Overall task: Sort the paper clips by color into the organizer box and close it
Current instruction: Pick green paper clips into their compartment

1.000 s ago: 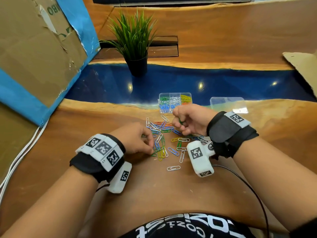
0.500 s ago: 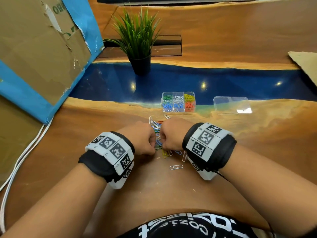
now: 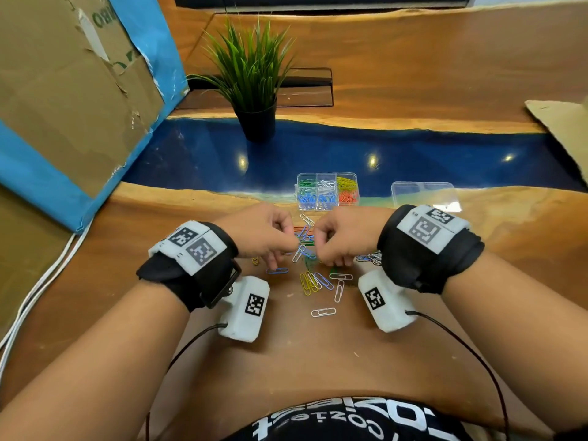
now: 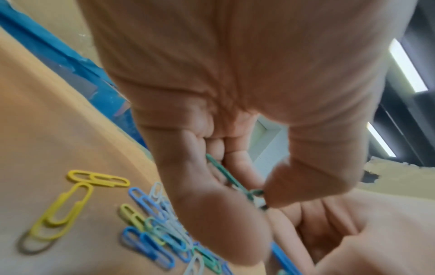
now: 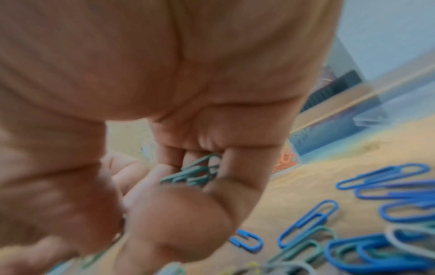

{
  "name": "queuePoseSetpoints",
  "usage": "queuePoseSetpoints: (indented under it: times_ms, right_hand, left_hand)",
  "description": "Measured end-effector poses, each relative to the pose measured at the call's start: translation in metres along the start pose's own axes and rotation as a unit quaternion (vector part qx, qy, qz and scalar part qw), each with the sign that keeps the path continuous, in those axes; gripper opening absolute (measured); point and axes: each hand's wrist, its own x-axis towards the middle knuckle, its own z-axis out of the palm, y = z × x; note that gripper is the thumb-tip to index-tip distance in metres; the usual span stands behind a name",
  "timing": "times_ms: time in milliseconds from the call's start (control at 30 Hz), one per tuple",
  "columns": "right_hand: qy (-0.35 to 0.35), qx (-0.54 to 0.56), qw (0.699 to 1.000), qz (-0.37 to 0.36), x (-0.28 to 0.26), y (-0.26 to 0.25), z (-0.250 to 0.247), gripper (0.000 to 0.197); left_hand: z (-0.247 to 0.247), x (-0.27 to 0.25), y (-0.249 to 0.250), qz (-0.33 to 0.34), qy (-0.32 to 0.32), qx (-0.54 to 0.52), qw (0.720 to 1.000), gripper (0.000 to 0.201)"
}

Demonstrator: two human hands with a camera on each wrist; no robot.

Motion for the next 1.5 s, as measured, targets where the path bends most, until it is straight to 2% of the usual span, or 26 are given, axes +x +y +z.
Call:
queuePoseSetpoints:
  times_ms: [200, 267, 367, 500, 633, 767, 967, 1100, 1333, 1500]
  right_hand:
    - [0.071, 0.114, 0.991, -0.002, 0.006, 0.009, -0.022, 0.018]
    - [0.084, 0.116, 0.99, -0.002, 0.007, 0.009, -0.03, 0.017]
    - [0.053, 0.054, 0.997, 0.003, 0.007, 0.007, -0.036, 0.022]
    - [0.028, 0.002, 0.999, 0.019, 0.011, 0.006, -0.034, 0.027]
    - [0.028, 0.062, 0.998, 0.004, 0.013, 0.008, -0.032, 0.029]
    - [0.05, 0.129, 0.99, -0.015, 0.014, 0.012, -0.034, 0.023]
    - [0.063, 0.145, 0.987, -0.042, 0.013, 0.01, -0.034, 0.024]
    - [0.081, 0.16, 0.983, -0.046, 0.013, 0.009, -0.034, 0.023]
    - [0.104, 0.14, 0.983, -0.049, 0.016, 0.01, -0.031, 0.021]
    - [0.067, 0.11, 0.99, -0.061, 0.014, 0.006, -0.029, 0.023]
  left_hand:
    - [-0.011, 0.014, 0.01, 0.017, 0.036, -0.004, 0.999, 0.019]
    - [-0.018, 0.019, 0.012, 0.018, 0.051, -0.002, 0.999, 0.017]
    - [-0.023, 0.024, 0.016, 0.015, 0.053, -0.001, 0.998, 0.015]
    - [-0.018, 0.027, 0.017, 0.012, 0.023, 0.007, 1.0, 0.017]
    - [-0.012, 0.027, 0.013, 0.003, 0.001, 0.012, 1.0, 0.025]
    - [-0.008, 0.026, 0.012, -0.015, -0.02, 0.011, 1.0, 0.022]
    - [-0.001, 0.028, 0.011, 0.005, -0.05, -0.03, 0.998, 0.029]
    - [0.001, 0.026, 0.013, 0.002, -0.058, -0.024, 0.998, 0.02]
    - [0.001, 0.028, 0.005, 0.0, -0.03, -0.034, 0.999, 0.025]
    - [0.003, 0.029, 0.005, -0.004, -0.03, -0.012, 0.999, 0.02]
